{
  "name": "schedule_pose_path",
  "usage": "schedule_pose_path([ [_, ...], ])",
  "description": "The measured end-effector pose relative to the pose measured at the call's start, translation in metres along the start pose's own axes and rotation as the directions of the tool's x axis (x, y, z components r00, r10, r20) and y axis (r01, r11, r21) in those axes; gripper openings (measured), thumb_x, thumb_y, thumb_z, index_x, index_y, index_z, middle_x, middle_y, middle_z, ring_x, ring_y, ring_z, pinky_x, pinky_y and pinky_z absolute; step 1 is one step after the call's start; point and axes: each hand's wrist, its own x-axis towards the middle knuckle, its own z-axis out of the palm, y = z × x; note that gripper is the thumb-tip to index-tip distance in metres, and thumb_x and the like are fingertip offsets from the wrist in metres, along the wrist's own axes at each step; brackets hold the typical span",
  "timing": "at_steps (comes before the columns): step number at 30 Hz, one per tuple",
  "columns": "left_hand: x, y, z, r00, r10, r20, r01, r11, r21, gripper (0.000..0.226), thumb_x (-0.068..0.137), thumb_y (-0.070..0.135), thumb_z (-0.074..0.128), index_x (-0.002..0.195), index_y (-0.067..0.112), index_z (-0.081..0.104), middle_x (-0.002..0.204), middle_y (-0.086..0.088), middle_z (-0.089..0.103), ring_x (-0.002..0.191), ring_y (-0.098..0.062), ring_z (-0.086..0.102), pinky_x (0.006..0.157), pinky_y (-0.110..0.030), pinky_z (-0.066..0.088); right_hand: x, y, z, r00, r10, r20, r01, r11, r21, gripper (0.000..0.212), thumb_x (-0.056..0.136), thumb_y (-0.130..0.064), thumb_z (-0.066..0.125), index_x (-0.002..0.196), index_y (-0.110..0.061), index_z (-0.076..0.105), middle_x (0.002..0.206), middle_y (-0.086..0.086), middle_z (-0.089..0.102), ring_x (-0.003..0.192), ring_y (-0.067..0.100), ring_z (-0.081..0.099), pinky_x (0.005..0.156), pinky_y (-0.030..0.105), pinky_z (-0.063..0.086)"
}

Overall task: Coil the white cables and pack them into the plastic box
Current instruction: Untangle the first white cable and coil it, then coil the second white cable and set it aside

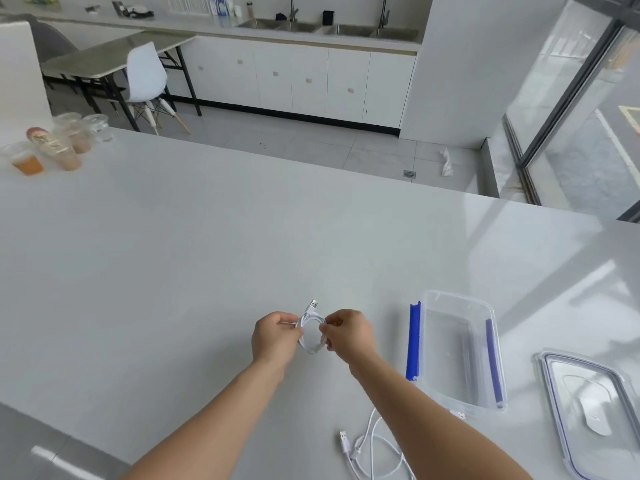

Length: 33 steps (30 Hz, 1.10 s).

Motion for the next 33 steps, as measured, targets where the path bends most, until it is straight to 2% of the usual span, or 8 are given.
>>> schedule_pose_path([
  [5, 0.032, 0.000, 0.005, 0.998, 0.059, -0.010, -0.057, 0.989, 0.137, 0.016, 0.080, 0.005, 0.068, 0.091, 0.017, 0.072, 0.088, 0.001, 0.073, 0.085, -0.020, 0.068, 0.072, -0.027, 0.049, 0.026, -0.004, 0.017, 1.000, 0.002, -0.028, -0.004, 0.997, -0.080, 0.006, 0.081, -0.020, 0.066, 0.081, -0.018, 0.072, 0.078, 0.004, 0.076, 0.076, 0.026, 0.074, 0.059, 0.029, 0.050],
  [10, 0.050, -0.003, 0.011, 0.992, 0.121, 0.021, -0.122, 0.952, 0.279, 0.018, 0.082, 0.005, 0.065, 0.093, 0.017, 0.072, 0.087, 0.002, 0.070, 0.087, -0.020, 0.068, 0.072, -0.024, 0.046, 0.042, -0.002, 0.025, 0.999, 0.001, -0.044, -0.008, 0.987, -0.161, 0.007, 0.083, -0.018, 0.065, 0.078, -0.020, 0.070, 0.078, 0.007, 0.076, 0.075, 0.029, 0.074, 0.068, 0.038, 0.060],
  [15, 0.059, -0.012, 0.015, 0.983, 0.174, 0.051, -0.180, 0.901, 0.393, 0.016, 0.082, 0.009, 0.066, 0.095, 0.017, 0.073, 0.097, 0.002, 0.074, 0.086, -0.017, 0.065, 0.072, -0.022, 0.044, 0.047, 0.004, 0.028, 0.999, 0.019, -0.043, -0.027, 0.980, -0.195, 0.012, 0.082, -0.014, 0.061, 0.085, -0.015, 0.073, 0.082, 0.007, 0.076, 0.078, 0.029, 0.072, 0.063, 0.032, 0.054],
  [17, 0.061, -0.015, 0.016, 0.980, 0.192, 0.059, -0.199, 0.884, 0.423, 0.016, 0.082, 0.011, 0.067, 0.095, 0.018, 0.073, 0.100, 0.001, 0.073, 0.087, -0.017, 0.064, 0.073, -0.022, 0.043, 0.048, 0.007, 0.027, 0.999, 0.026, -0.045, -0.033, 0.983, -0.180, 0.013, 0.083, -0.014, 0.061, 0.088, -0.014, 0.073, 0.084, 0.008, 0.076, 0.081, 0.030, 0.072, 0.065, 0.034, 0.055],
  [21, 0.059, -0.016, 0.013, 0.975, 0.215, 0.050, -0.217, 0.891, 0.399, 0.017, 0.084, 0.012, 0.066, 0.100, 0.017, 0.070, 0.101, 0.002, 0.071, 0.088, -0.015, 0.063, 0.076, -0.023, 0.043, 0.046, 0.013, 0.021, 0.998, 0.033, -0.048, -0.038, 0.993, -0.114, 0.025, 0.083, -0.020, 0.061, 0.106, -0.020, 0.068, 0.096, 0.002, 0.074, 0.084, 0.025, 0.073, 0.074, 0.034, 0.059],
  [26, 0.047, -0.020, 0.007, 0.951, 0.299, 0.077, -0.300, 0.834, 0.464, 0.019, 0.086, 0.012, 0.061, 0.101, 0.021, 0.068, 0.104, 0.003, 0.067, 0.085, -0.016, 0.064, 0.073, -0.025, 0.044, 0.026, 0.018, -0.004, 0.997, 0.004, -0.081, -0.003, 1.000, 0.012, 0.023, 0.084, -0.016, 0.059, 0.103, -0.023, 0.070, 0.092, 0.001, 0.073, 0.081, 0.025, 0.072, 0.074, 0.041, 0.063],
  [30, 0.017, -0.022, 0.011, 0.901, 0.392, 0.186, -0.430, 0.749, 0.505, 0.023, 0.085, 0.007, 0.058, 0.103, 0.019, 0.068, 0.103, 0.003, 0.063, 0.087, -0.019, 0.063, 0.076, -0.029, 0.050, -0.008, 0.019, -0.033, 0.990, -0.071, -0.119, 0.078, 0.995, 0.054, 0.019, 0.085, -0.017, 0.060, 0.100, -0.022, 0.071, 0.083, 0.001, 0.073, 0.076, 0.024, 0.072, 0.075, 0.041, 0.062],
  [33, -0.011, -0.025, 0.020, 0.862, 0.435, 0.260, -0.507, 0.717, 0.479, 0.024, 0.085, 0.007, 0.061, 0.104, 0.020, 0.068, 0.103, 0.004, 0.063, 0.086, -0.017, 0.062, 0.075, -0.027, 0.047, -0.039, 0.026, -0.057, 0.982, -0.110, -0.154, 0.129, 0.984, 0.120, 0.015, 0.087, -0.015, 0.062, 0.097, -0.020, 0.072, 0.078, 0.002, 0.074, 0.071, 0.022, 0.072, 0.073, 0.039, 0.063],
])
